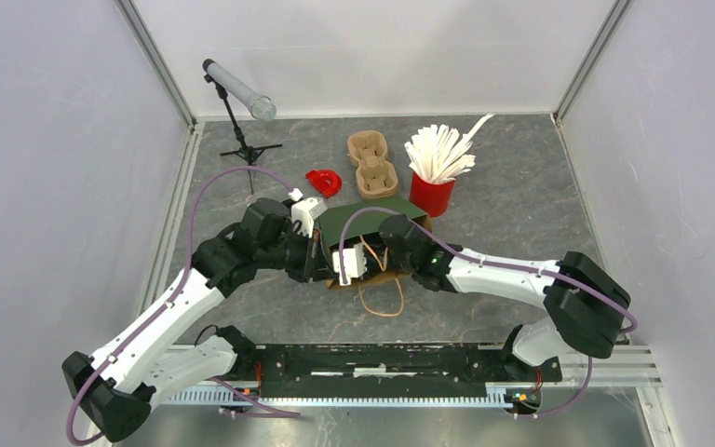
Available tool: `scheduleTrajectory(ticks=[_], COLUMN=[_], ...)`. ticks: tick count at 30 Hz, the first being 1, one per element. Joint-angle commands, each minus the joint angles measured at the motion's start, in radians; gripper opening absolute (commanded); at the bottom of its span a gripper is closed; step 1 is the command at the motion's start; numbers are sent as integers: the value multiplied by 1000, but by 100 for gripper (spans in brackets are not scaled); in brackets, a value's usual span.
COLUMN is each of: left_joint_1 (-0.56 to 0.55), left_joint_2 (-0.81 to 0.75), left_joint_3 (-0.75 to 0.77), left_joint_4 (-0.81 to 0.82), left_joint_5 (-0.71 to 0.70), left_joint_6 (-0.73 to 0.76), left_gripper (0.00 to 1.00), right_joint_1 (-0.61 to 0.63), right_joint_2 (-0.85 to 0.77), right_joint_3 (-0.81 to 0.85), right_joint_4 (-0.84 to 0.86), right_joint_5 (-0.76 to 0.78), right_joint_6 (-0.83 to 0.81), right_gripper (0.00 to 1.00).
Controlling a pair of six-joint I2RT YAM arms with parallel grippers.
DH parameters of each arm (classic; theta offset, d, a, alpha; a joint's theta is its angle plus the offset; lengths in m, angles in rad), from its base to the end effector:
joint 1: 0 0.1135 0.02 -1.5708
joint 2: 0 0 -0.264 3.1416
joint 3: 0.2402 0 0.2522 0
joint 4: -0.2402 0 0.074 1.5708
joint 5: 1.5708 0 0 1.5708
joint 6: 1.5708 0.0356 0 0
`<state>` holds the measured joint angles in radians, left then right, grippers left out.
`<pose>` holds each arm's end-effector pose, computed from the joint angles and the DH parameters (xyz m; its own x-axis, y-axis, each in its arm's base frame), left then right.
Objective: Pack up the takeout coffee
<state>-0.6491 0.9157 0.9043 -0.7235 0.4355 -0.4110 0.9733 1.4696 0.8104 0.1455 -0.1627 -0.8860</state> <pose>0.1372 -0.1230 0.3088 -0.8082 0.1586 -0.5671 0.5176 0.6506 -0.5557 0.1746 0.2668 0.2199 0.5185 -0.5966 -0.6125 -0.7803 -0.0373 -0.6242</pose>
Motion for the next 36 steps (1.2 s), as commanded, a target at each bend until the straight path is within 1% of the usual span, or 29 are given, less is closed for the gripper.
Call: scheduleTrajectory(ticks=[1,14,26,36], left_joint_1=[3,3,3,3], left_joint_2=[-6,-1,9,2], left_joint_3=[36,38,43,42], left_joint_4=[32,35,38,41], left_joint_5=[6,2,8,8], left_joint_6=[-35,-37,-34,-38], left_gripper=[2,2,2,2], right_joint_1=[3,14,14,13], right_joint_2=[21,64,107,123], right_joint_3=[42,68,47,45], right_joint_4=[82,151,227,249], right_joint_5=[-45,-70,13,78], right_joint_6=[25,72,122,144], right_gripper=[27,25,23,23])
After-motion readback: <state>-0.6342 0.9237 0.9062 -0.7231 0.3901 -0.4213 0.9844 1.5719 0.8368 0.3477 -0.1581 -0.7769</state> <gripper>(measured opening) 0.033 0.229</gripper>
